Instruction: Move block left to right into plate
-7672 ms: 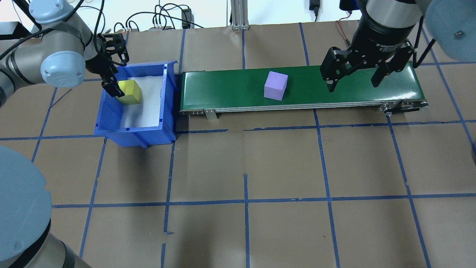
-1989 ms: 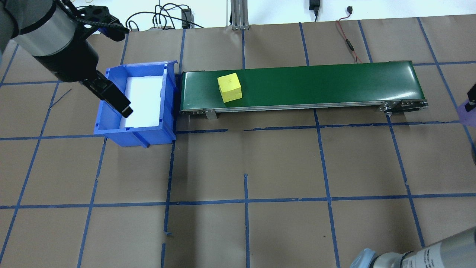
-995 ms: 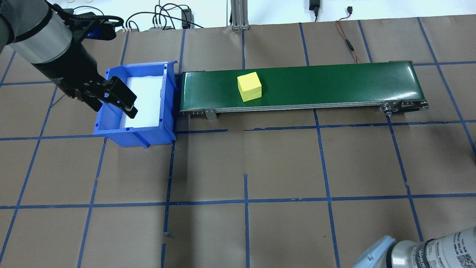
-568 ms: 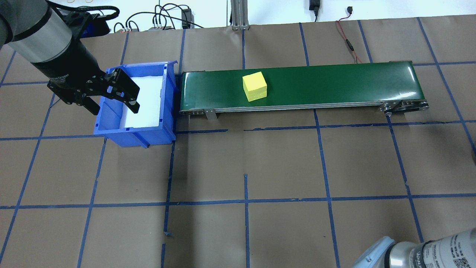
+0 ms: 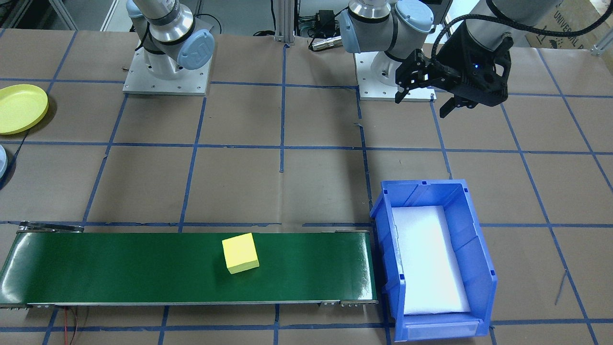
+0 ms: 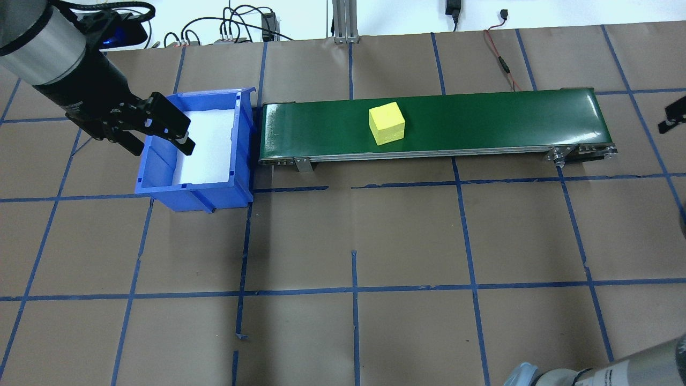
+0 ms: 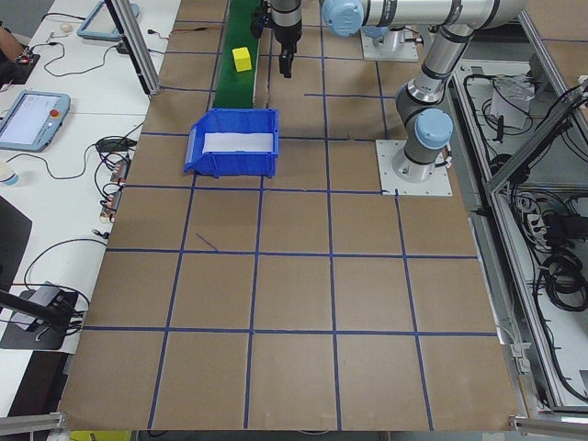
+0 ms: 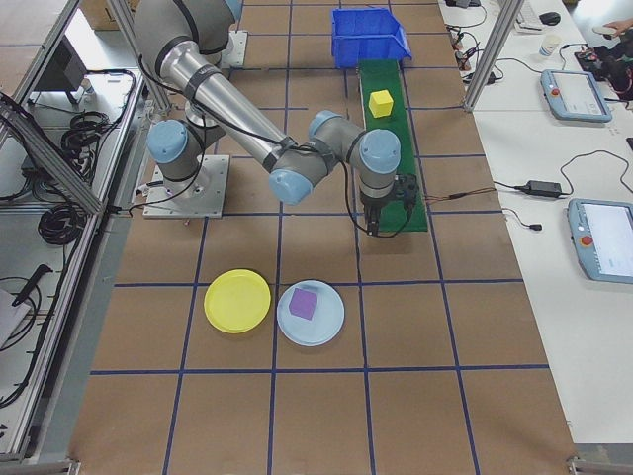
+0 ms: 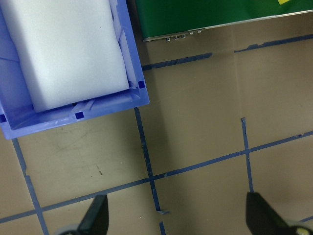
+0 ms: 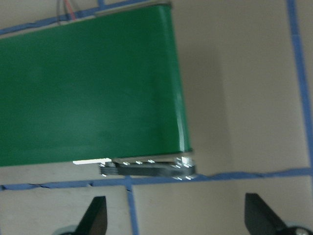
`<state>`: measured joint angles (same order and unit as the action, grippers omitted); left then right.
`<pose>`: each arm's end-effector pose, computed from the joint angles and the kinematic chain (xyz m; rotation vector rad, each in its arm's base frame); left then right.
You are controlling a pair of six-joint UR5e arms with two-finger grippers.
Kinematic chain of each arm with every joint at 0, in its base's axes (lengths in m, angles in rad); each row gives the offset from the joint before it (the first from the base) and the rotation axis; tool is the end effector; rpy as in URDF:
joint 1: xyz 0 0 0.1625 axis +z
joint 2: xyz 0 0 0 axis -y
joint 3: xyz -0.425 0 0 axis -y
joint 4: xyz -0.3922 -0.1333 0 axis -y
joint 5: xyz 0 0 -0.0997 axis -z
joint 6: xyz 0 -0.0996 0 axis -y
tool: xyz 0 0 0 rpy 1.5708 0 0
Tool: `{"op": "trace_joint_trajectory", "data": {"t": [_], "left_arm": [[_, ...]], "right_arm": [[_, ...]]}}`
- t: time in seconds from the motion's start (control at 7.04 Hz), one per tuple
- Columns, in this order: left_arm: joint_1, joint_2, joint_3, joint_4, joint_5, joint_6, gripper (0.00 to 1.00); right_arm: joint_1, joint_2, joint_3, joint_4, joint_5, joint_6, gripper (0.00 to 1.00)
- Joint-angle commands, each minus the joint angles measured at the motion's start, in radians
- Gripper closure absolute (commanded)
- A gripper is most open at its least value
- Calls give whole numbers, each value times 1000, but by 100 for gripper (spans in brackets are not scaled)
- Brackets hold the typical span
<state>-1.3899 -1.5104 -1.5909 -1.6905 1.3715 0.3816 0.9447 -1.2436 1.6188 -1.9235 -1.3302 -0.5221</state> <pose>-0.0681 -0.4779 0.4973 -0.2818 -2.9145 -0.0305 -0.2238 -0.5774 0.3223 0.1559 2.9188 -0.1643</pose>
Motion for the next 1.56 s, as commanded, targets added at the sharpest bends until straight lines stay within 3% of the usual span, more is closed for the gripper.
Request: {"op": "trace_joint_trajectory", "data": {"t": [0.0, 0.14, 0.57, 0.71, 0.85, 1.14, 1.28, 1.42], "left_arm": [[6, 5, 3, 22, 3, -18, 0], [3, 18, 0, 20, 6, -123, 0], [3, -5, -27, 12, 5, -111, 0], [0, 8, -24, 15, 59, -131, 0], [-7, 10, -26, 18, 117, -182, 0], [-73, 16, -24, 21, 161, -292, 0], [-92, 16, -24, 35, 200, -334, 0], [-96, 16, -26, 35, 202, -364, 0]], "right_arm": [[128, 35, 1, -26, 92, 11, 0], [137, 62, 1, -73, 170, -12, 0], [178, 84, 1, -132, 192, -48, 0], [190, 92, 10, -205, 198, -41, 0], [190, 107, 15, -200, 210, -30, 0], [190, 104, 35, -196, 213, 3, 0], [192, 104, 35, -193, 230, 7, 0], [192, 104, 32, -193, 261, 16, 0]]}}
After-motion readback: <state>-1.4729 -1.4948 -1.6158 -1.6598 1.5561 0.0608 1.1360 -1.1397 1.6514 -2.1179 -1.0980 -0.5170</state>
